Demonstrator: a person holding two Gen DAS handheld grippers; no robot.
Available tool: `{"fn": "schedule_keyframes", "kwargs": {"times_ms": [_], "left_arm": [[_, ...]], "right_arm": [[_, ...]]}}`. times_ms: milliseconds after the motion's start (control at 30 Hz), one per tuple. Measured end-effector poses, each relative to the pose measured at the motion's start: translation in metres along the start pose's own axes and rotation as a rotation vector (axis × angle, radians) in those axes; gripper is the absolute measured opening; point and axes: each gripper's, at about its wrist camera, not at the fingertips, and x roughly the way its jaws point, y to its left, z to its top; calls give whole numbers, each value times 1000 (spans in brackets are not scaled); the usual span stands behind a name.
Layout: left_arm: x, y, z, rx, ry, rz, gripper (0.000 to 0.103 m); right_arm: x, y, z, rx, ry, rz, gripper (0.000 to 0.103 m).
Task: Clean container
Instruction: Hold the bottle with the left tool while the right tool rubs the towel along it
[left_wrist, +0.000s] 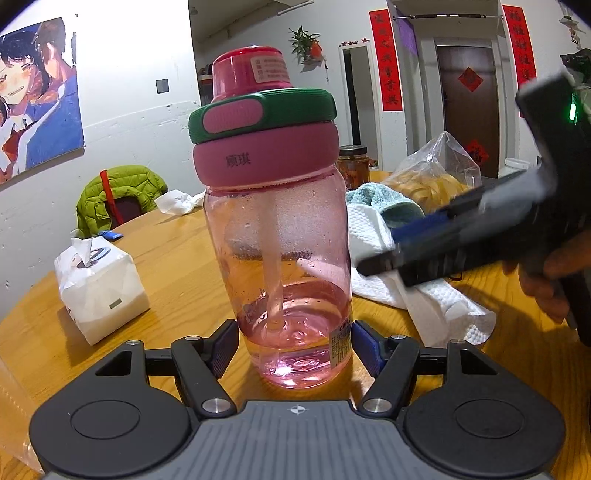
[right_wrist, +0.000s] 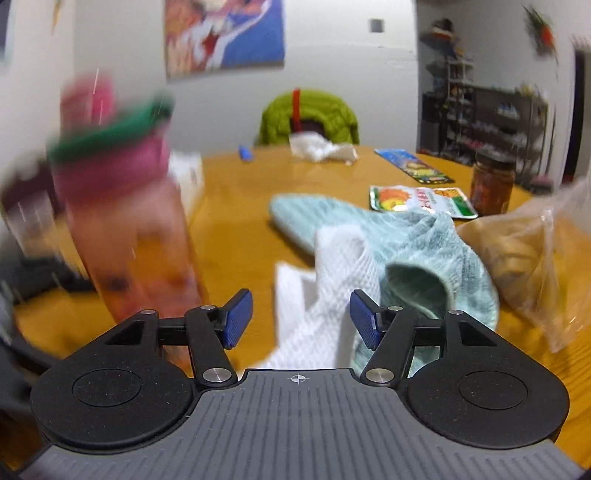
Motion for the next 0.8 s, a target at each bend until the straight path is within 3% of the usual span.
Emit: {"fn": "schedule_keyframes", "kwargs": {"times_ms": [67, 233, 300, 333, 400, 500, 567, 600, 800], "left_arm": [[-1, 0, 0, 1, -2, 0, 65], [-2, -1, 0, 1, -3, -2, 65], [-4, -2, -1, -5, 0, -5, 65], [-4, -2, -1, -8, 0, -7, 65], [-5, -3, -2, -6, 0, -7, 65], [-6, -3, -2, -6, -2, -8, 65], [-5, -4, -2, -4, -4, -11, 64], [-5, -4, -2, -3, -6, -13, 64], [-6, -2, -2, -11, -7, -13, 64]], "right_arm": [[10, 7, -5, -62, 70, -58, 5], [12, 16, -10, -116, 88, -113, 5], [8, 10, -7, -42, 58, -89, 5], [3, 1, -5, 39, 24, -36, 5], [-10, -23, -1, 259, -72, 158, 5], [-20, -65, -8, 644, -223, 552, 5], [-11, -81, -18, 849, -263, 814, 5], [-5, -82, -21, 886, -246, 859, 5], [30, -67, -31, 877, 1, 692, 7]]}}
